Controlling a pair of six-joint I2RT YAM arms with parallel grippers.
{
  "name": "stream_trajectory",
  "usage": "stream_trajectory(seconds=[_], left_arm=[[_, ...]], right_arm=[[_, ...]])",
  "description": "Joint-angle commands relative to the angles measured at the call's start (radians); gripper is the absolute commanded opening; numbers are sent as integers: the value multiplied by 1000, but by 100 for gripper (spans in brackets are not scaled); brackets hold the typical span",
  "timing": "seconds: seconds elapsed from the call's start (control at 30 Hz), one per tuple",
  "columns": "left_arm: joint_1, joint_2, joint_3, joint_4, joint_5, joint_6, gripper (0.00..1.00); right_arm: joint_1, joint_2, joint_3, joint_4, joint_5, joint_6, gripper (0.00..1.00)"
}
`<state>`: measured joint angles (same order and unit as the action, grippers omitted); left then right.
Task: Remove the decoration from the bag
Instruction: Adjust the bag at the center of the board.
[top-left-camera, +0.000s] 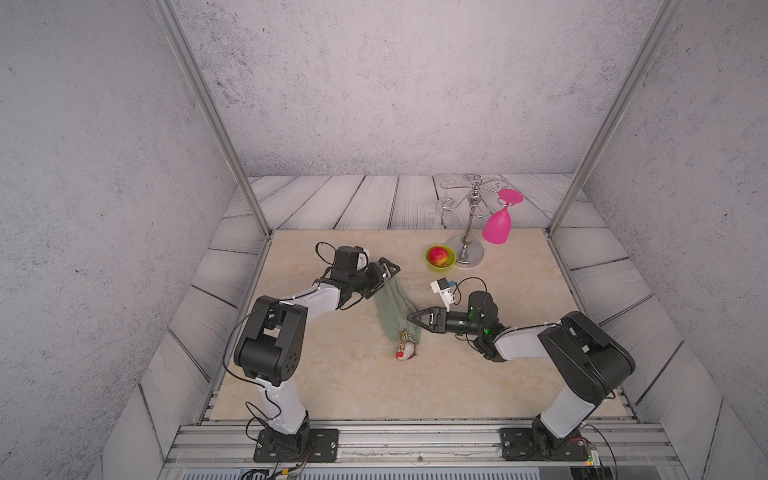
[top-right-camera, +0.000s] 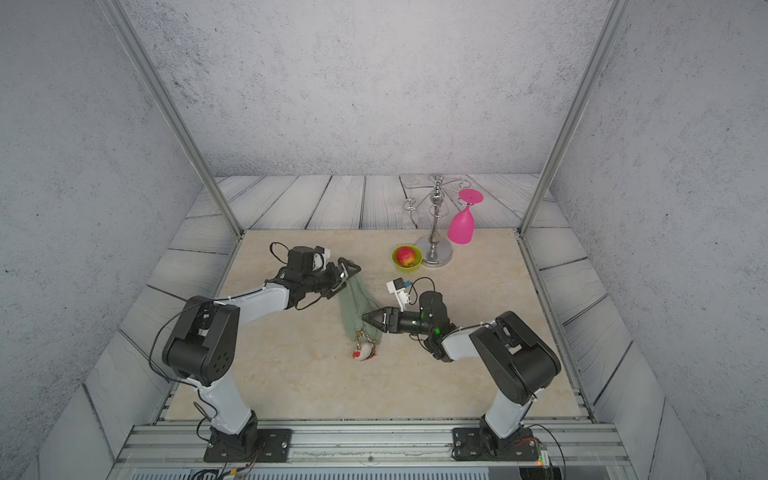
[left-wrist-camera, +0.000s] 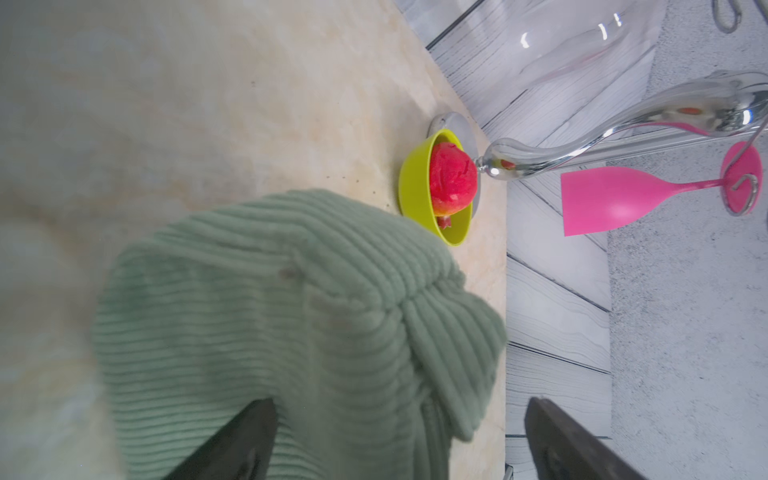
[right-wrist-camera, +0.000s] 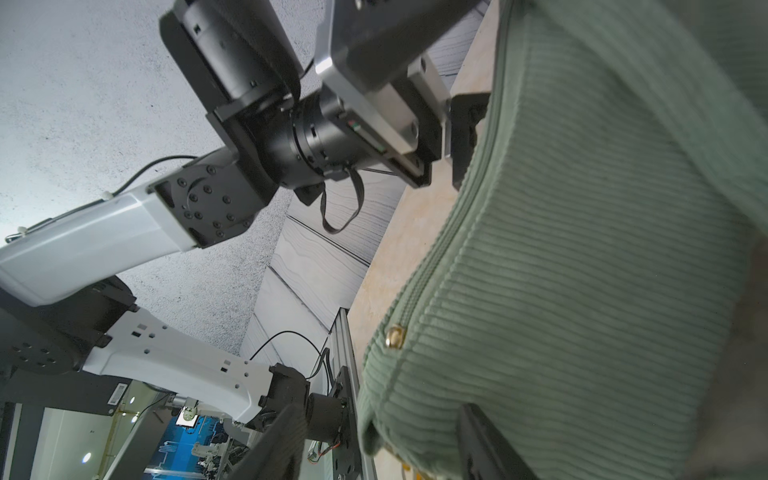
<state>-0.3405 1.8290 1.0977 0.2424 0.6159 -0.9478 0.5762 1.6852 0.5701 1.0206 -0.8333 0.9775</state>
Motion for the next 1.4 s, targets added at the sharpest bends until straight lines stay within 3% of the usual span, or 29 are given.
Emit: stream_trajectory(seconds=[0.0, 0.23, 0.43, 0.57, 0.9, 1.37], left_arm=[[-24, 49, 67, 83, 88, -18, 100], [-34, 30, 96, 41, 89, 15, 100], [-3, -99, 51, -118, -10, 105, 99], [11, -183, 32, -222, -95, 146, 98], [35, -403, -46, -384, -177, 161, 98], [51, -699, -211, -528, -260, 116, 99]], right_arm=[[7, -28, -14, -14, 49, -27, 62], [5, -168, -52, -212, 164, -135, 62], [18, -360, -33, -514, 224, -260, 62], [70, -405, 9, -647, 261, -324, 62], [186, -257, 52, -526, 305, -291, 59], [205, -93, 143, -436, 314, -282, 55]])
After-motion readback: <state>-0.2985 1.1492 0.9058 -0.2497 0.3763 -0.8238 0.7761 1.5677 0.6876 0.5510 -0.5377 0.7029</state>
